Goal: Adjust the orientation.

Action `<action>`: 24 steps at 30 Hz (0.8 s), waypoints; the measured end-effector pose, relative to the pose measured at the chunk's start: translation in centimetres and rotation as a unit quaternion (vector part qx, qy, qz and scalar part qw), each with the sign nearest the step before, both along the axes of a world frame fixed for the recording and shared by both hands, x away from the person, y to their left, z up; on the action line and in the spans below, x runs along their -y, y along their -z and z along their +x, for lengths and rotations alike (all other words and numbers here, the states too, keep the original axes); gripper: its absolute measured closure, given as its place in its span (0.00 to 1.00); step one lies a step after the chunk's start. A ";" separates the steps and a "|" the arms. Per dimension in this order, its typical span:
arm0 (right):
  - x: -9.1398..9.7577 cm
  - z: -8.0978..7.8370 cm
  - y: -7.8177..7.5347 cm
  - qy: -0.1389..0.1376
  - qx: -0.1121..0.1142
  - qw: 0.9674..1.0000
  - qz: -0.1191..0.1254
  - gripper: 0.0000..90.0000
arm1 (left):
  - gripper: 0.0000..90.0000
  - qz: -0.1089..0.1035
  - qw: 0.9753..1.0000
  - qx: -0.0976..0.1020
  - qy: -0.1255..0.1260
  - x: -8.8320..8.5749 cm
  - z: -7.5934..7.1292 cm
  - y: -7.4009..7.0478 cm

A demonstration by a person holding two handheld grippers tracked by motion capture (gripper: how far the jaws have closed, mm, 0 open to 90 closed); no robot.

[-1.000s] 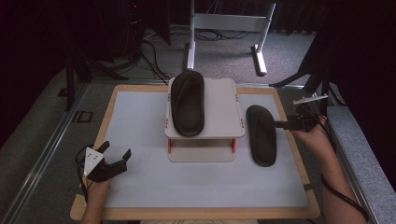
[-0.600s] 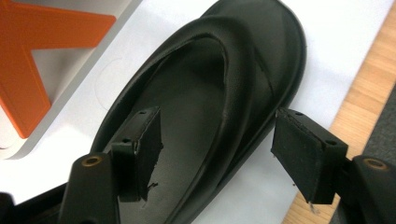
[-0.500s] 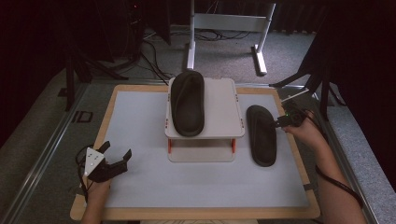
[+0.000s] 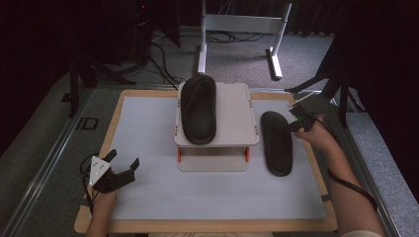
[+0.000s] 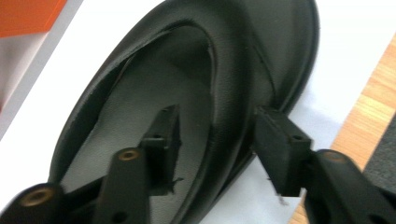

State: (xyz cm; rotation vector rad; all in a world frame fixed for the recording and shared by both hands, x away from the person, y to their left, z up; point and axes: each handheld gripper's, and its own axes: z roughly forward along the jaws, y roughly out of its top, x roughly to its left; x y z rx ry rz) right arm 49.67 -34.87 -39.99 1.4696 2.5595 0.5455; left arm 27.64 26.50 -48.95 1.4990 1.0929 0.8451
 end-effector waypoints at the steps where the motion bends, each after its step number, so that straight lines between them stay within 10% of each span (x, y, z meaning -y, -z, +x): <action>1: 0.0 0.0 0.0 0.000 0.000 1.000 0.000 0.59 | 0.10 0.000 1.000 0.000 0.000 0.0 0.0 0.0; 24: -0.6 0.3 0.6 0.096 -0.041 0.994 -0.020 0.83 | 0.10 -0.002 1.000 -0.001 0.000 0.0 0.0 0.0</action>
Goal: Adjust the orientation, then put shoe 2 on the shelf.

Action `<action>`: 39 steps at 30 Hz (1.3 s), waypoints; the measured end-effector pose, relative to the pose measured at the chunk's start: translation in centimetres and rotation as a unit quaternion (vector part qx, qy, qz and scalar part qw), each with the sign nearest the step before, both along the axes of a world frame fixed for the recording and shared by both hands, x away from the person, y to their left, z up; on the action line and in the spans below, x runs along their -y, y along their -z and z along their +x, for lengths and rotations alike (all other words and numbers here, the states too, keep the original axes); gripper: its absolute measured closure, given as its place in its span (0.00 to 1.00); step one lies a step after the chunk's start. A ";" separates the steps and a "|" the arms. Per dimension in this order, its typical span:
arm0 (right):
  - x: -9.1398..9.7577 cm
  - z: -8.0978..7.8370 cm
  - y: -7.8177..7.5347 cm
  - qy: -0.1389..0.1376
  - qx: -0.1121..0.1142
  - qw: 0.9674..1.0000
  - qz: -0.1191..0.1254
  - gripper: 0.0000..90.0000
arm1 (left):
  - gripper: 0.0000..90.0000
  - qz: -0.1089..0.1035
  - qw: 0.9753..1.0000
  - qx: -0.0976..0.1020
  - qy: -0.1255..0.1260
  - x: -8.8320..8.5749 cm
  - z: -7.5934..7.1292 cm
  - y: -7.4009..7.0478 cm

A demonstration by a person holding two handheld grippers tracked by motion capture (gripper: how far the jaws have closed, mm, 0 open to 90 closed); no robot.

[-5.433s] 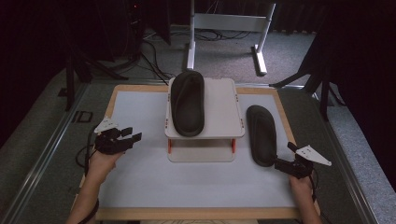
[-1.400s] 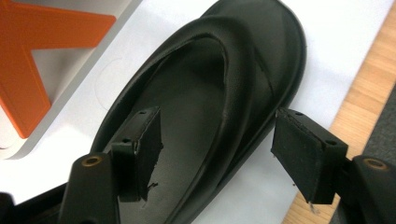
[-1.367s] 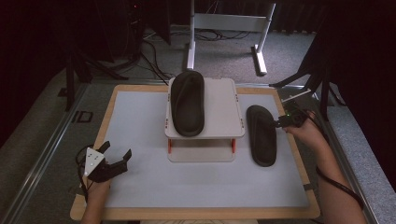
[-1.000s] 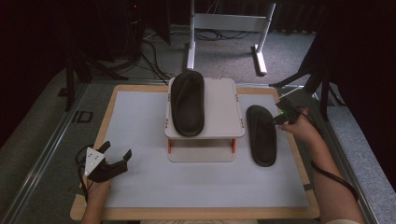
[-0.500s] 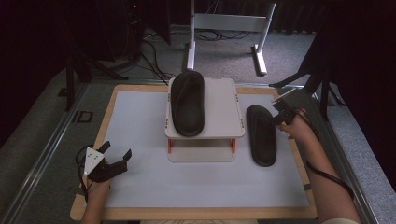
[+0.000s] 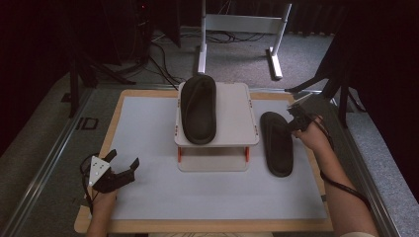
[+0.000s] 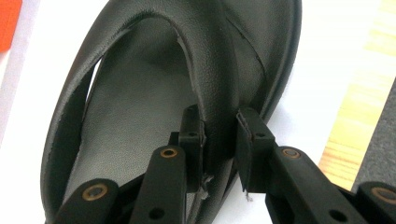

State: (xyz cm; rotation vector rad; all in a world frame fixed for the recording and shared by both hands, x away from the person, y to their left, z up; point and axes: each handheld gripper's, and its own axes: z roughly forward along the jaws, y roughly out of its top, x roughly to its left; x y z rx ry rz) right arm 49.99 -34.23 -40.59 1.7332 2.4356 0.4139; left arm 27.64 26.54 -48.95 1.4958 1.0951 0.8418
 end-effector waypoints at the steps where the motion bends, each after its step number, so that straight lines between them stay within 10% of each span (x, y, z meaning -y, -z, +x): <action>1: 0.0 0.0 -0.1 0.001 -0.002 1.000 0.001 0.83 | 0.10 0.000 1.000 0.000 0.000 0.0 0.0 0.0; 39: -1.1 -0.9 -14.9 0.019 0.052 0.998 0.000 0.83 | 0.10 -0.003 1.000 0.003 -0.002 0.0 -0.1 0.0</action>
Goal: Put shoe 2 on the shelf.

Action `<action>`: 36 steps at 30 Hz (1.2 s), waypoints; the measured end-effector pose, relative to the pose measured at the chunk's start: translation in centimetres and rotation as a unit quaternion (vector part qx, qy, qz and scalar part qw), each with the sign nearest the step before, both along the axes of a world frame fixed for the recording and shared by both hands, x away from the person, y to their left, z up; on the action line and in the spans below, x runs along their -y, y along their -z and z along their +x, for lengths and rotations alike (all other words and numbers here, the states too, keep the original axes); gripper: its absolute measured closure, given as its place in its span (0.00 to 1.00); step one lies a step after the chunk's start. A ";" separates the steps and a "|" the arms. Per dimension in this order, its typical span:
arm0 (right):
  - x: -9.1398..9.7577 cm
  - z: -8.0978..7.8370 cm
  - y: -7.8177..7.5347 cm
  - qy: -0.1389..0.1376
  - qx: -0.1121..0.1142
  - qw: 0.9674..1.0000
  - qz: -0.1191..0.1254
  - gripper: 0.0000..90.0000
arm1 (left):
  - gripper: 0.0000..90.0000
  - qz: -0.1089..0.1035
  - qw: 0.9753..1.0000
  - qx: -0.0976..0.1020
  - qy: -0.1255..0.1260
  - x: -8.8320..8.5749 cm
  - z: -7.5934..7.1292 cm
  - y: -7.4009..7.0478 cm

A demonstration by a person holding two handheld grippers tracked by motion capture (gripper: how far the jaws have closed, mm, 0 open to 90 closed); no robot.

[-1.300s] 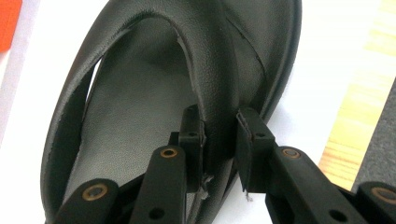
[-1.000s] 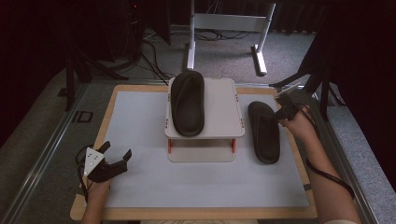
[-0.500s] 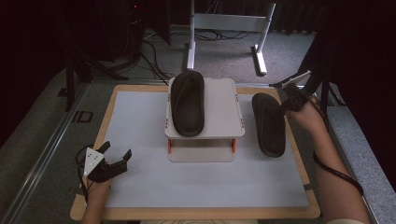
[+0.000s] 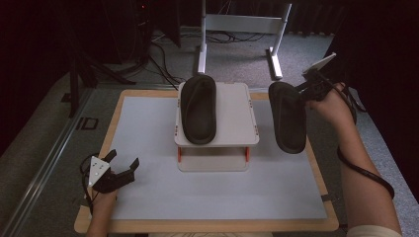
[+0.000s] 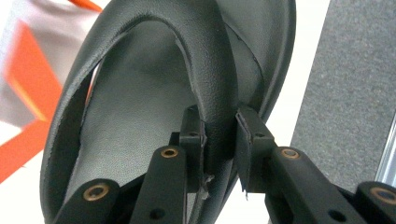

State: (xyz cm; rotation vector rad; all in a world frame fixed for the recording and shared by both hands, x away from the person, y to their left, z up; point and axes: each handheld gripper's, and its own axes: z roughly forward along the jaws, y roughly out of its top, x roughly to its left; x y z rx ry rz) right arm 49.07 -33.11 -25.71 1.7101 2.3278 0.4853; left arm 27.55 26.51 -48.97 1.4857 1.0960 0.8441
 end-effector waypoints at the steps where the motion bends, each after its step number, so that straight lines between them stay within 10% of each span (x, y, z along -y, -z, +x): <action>1: -0.2 0.0 -0.5 0.000 0.002 1.000 -0.002 0.83 | 0.10 0.000 1.000 0.000 0.000 0.0 0.0 0.0; 16: -5.6 0.5 -4.0 -0.025 0.003 1.000 0.001 0.83 | 0.10 0.000 1.000 0.001 0.004 0.0 0.0 0.0; 36: -12.3 1.5 -4.0 -0.056 -0.015 0.998 0.005 0.83 | 0.10 -0.003 1.000 0.000 0.008 -0.1 0.0 0.0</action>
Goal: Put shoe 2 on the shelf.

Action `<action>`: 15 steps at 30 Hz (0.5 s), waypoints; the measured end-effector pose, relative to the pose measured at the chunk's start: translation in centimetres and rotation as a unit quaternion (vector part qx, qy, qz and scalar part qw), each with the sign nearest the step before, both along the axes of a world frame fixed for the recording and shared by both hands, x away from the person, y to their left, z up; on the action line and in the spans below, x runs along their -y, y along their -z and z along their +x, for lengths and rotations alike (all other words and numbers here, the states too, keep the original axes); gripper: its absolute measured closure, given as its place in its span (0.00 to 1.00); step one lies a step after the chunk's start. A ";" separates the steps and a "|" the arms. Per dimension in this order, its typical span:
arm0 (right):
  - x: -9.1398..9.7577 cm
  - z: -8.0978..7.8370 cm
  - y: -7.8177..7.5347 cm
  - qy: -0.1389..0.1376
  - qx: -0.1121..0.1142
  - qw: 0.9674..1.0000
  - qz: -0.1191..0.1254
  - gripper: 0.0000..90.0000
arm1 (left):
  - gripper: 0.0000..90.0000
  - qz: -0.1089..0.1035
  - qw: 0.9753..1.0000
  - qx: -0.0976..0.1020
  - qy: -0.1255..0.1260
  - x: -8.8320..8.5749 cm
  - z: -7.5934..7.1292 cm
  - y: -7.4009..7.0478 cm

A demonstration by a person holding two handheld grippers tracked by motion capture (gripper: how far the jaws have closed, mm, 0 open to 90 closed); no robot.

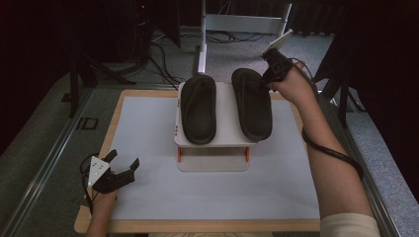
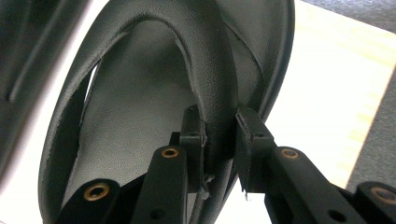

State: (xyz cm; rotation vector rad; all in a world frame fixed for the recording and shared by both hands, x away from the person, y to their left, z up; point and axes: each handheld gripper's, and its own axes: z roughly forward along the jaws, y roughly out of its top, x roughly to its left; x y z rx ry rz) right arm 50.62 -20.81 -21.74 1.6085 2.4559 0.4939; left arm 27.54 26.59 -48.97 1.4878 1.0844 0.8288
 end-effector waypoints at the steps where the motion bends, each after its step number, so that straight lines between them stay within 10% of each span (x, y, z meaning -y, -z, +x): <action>1: -0.3 0.0 0.1 -0.002 -0.001 1.000 -0.002 0.83 | 0.10 0.000 1.000 0.000 0.000 0.0 0.0 0.0; 15: -3.0 0.4 1.4 -0.012 -0.019 1.000 0.004 0.83 | 0.10 -0.002 1.000 0.000 0.003 0.0 0.0 0.0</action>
